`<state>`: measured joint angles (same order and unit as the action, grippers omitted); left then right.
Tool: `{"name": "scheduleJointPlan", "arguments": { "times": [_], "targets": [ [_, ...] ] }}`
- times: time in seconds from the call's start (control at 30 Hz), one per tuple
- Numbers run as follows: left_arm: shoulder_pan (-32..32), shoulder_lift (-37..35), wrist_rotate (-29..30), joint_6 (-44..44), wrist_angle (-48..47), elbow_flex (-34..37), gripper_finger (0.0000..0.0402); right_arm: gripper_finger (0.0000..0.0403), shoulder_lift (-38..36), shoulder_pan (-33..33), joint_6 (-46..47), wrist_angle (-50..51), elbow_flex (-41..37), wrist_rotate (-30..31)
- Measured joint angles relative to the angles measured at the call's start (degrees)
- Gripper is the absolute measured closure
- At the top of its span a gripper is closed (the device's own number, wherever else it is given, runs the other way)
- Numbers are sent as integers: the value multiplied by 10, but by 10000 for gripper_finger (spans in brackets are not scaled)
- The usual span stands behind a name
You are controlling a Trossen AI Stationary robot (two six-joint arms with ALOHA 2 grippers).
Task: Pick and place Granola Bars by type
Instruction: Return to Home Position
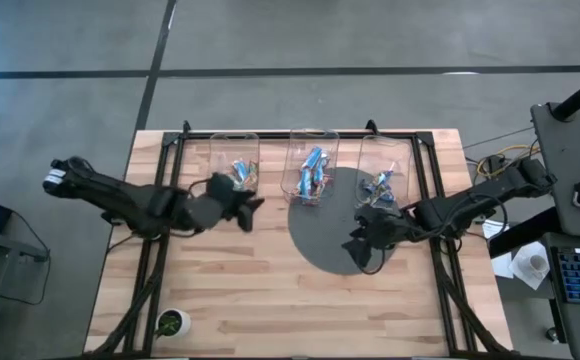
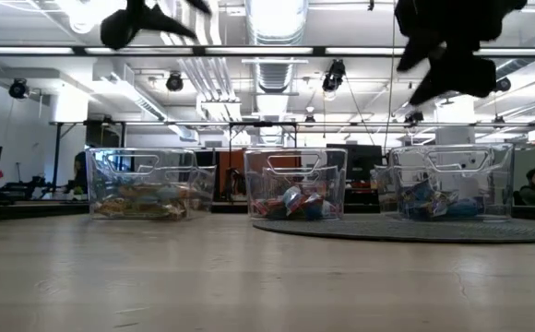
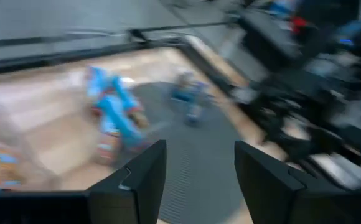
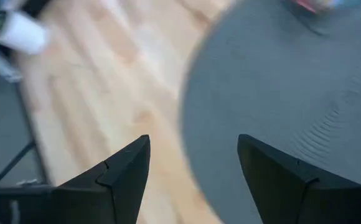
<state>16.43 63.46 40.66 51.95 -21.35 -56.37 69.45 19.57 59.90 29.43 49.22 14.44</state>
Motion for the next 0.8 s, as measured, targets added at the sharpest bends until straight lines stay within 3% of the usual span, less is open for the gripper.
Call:
{"name": "scheduleJointPlan", "arguments": {
  "times": [0.17, 0.23, 0.3, 0.43, 0.53, 0.8],
  "targets": [
    [64, 0, -3, -45, 91, 19, 230, 170, -6, -9, -132, -101, 19, -79],
    [67, 0, -39, -64, 161, 52, 230, 170, -11, -30, -147, -122, 2, -121],
    [62, 1, -99, -82, 262, 102, 230, 170, -15, -58, -149, -148, -31, -162],
    [36, 8, -199, -120, 523, 217, 230, 170, -49, -98, -144, -301, -112, -255],
    [10, -1, -233, -144, 647, 282, 230, 170, -98, -115, -137, -373, -168, -265],
    [-61, -81, -278, -123, 664, 381, 230, 170, -279, -167, -150, -350, -257, -254]
  ]
}}
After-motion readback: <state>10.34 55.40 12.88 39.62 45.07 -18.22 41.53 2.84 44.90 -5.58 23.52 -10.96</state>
